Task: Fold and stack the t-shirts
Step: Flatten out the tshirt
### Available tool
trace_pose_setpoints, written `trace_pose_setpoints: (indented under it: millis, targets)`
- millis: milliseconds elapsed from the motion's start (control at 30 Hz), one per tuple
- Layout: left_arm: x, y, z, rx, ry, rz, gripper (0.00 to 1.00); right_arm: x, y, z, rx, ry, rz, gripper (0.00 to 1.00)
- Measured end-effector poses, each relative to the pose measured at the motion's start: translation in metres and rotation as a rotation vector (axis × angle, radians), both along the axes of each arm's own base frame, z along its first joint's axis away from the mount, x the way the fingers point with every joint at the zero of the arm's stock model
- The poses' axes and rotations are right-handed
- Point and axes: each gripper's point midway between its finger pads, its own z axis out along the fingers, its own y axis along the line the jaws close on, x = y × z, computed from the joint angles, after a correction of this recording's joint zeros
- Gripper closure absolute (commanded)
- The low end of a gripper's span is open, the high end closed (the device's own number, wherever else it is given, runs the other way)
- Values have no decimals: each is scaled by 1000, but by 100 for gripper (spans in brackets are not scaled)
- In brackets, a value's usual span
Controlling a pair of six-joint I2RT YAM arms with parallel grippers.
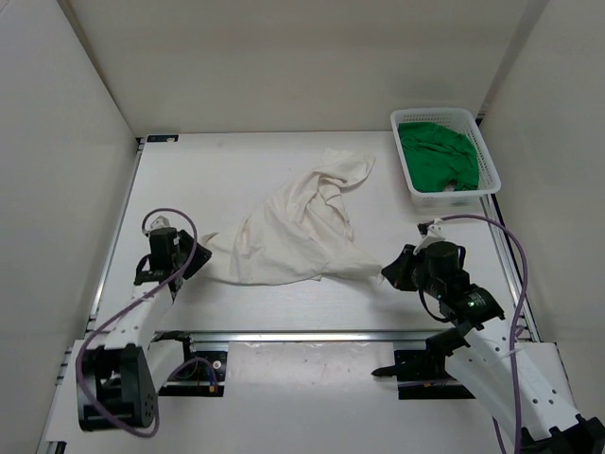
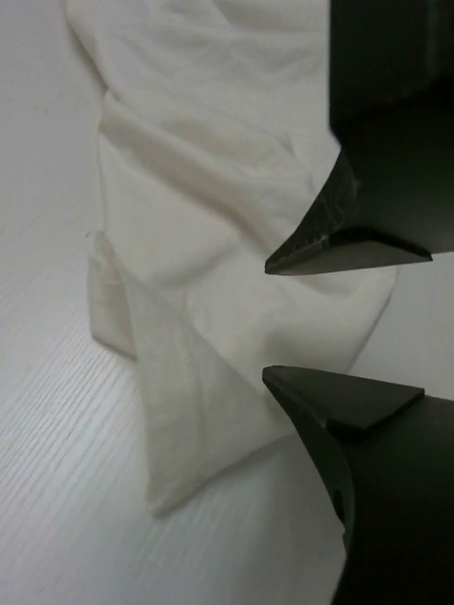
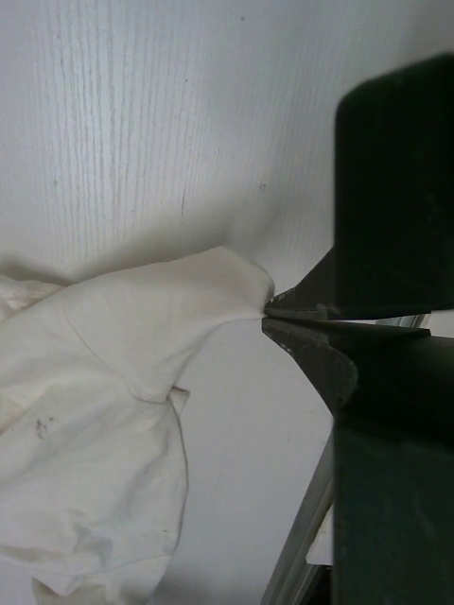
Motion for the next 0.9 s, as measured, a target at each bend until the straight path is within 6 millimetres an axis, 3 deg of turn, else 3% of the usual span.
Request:
trace_pose_setpoints:
  millis: [133,200,333,467,500,600,700,800,900]
  targets:
    - [2,13,-29,15,108,27,59,1,2,0,12,3,8,100]
    - [-3,12,-39,24,151,18,75,2,4,0,12,7,13,100]
    - [0,5,-40,47,151,-14,100,4,11,8,7,7,34,100]
    - [12,5,-39,64,156,-17,100,14,22,29,10,-30,56,100]
    - [17,6,-37,64,153,-16,96,17,23,32,11,-38,53,100]
    - [34,4,-22,72,118,-26,70,25,22,41,19,-58,41,100]
    - [45,-2,1,76,43,-46,63,27,19,40,17,-57,26,100]
    - [40,10,16,60,-17,-11,57,26,19,41,19,-61,26,99]
    - [17,37,13,70,-24,88,58,23,19,38,27,-66,32,100]
